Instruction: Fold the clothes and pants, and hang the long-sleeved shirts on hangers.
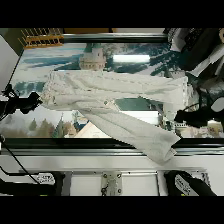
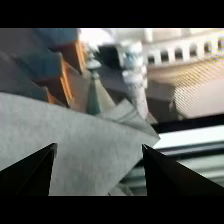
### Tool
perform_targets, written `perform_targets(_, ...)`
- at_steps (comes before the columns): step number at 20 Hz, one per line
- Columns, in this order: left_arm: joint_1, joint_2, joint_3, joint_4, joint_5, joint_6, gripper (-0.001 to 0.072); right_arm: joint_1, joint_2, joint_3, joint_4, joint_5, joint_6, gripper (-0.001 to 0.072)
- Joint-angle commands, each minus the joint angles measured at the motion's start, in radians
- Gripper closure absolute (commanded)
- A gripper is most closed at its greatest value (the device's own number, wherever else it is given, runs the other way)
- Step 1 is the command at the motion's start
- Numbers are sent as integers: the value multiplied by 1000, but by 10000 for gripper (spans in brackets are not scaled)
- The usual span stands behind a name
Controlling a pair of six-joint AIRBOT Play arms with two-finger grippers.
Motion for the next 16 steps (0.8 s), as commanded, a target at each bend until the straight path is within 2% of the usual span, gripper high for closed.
perform_targets(1,1,23,0,0,-63,53,679,-124,-14,-167,-53,48,224,126)
perform_targets(4,1,22,0,-2,-68,52,679,-199,-39,-218,-10,-77,367,126)
perform_targets(8,1,21,0,-2,-70,52,679,-174,-113,-219,142,-198,376,126)
perform_targets(11,1,21,0,-2,-70,52,680,-117,-186,-216,150,-200,374,131)
perform_targets(12,1,22,0,-2,-70,52,679,-103,-197,-211,150,-205,355,197)
perform_targets(13,1,22,2,-4,-73,52,679,-95,-198,-193,149,-210,299,512)
perform_targets(14,1,22,15,-4,-85,51,679,-95,-196,-159,147,-210,257,670)
perform_targets(16,-7,21,98,-14,-118,51,680,-97,-195,-14,138,-207,211,684)
